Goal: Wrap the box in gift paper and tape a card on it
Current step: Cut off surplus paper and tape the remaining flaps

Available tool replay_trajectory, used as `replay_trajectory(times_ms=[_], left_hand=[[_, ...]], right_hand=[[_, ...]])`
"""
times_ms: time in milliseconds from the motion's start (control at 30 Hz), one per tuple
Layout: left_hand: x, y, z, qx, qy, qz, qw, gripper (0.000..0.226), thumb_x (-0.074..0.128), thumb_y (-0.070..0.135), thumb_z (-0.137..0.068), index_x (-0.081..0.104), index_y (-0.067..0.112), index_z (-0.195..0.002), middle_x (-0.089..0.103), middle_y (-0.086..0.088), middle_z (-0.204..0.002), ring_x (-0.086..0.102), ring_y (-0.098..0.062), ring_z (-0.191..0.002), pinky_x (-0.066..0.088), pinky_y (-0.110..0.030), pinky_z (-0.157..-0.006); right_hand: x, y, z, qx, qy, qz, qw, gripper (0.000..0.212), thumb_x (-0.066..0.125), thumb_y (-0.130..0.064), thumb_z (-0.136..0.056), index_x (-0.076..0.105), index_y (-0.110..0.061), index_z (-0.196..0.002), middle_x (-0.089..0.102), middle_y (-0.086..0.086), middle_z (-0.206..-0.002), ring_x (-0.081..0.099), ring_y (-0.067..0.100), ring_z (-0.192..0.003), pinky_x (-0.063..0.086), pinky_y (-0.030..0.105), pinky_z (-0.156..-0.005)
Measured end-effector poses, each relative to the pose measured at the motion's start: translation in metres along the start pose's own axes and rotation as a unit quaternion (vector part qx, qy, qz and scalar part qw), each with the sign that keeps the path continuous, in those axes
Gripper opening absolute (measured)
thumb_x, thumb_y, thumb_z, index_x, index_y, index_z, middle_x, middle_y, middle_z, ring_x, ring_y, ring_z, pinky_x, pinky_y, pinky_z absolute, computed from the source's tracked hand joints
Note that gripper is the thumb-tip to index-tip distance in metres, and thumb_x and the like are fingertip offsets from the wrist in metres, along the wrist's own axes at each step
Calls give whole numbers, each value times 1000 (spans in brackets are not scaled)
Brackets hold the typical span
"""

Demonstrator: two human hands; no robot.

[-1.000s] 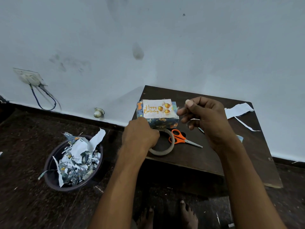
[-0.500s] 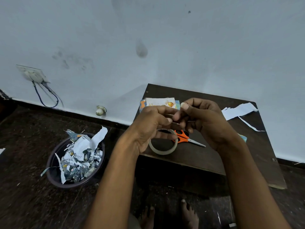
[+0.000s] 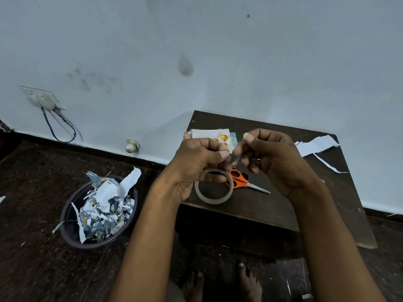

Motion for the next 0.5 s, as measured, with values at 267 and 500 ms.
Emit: replay_trajectory(times_ms=[267, 500], left_hand=[[-6, 0, 1, -1, 0, 17, 1000, 12, 69, -2, -88, 64, 8, -84, 71, -13, -85, 74, -24, -81, 56, -29, -53], [-10, 2, 2, 2, -7, 45, 999, 14, 73, -1, -83, 63, 9, -81, 70, -8, -76, 73, -21, -75, 53, -24, -47]], right_hand=[[-4, 0, -1, 2, 7, 38, 999, 19, 55, -8, -101, 62, -5, -83, 73, 18, -82, 58, 19, -55, 43, 24, -44], [-9, 2, -2, -4, 21, 82, 996, 19, 56, -7, -102, 63, -5, -84, 74, 20, -84, 59, 22, -56, 43, 25, -44]])
Point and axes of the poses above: each hand's wrist, its own z-axis away from the middle knuckle, its own x-axis out of the palm, y = z × x, the point moved 7 cm from there along -z, towards the middle knuckle
